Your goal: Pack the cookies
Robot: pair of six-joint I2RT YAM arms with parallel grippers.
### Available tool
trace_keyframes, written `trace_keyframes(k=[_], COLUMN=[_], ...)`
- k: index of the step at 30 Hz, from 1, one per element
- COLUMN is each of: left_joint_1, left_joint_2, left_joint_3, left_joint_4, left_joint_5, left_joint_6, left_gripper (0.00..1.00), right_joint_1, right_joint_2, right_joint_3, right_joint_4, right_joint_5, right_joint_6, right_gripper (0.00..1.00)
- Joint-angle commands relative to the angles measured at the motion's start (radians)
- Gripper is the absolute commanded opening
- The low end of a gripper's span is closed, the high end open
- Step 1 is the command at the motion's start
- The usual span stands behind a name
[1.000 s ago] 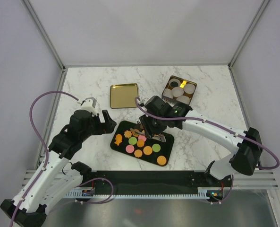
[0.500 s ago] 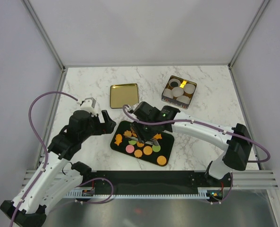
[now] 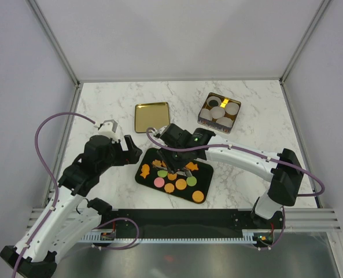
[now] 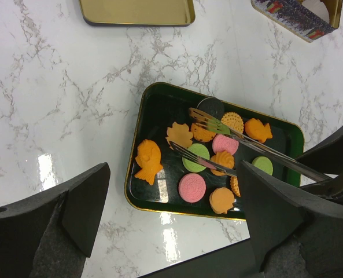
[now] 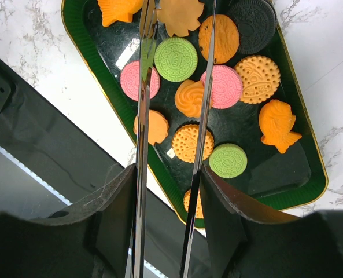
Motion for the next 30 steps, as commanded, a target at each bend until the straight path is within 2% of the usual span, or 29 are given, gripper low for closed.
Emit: trace_keyframes(k=[1,30], left_joint_1=[0.003,0.003], left_joint_2=[-0.011,-0.017], left_joint_3=[0.019,0.017], left_joint_4=[0.0,0.0], left_joint_5=[-0.01,-0.007], left_joint_6=[0.021,0.02], left_gripper=[0.99,0.99], right_joint_1=[0.008,0.032], right_joint_2=[0.012,0.061], right_joint_3=[0.043,0.053], right_joint_4=[0.007,0.03], right_joint_5=[0.01,0.008], right_joint_6=[-0.016,0.0], right_gripper=[0.54,0.54])
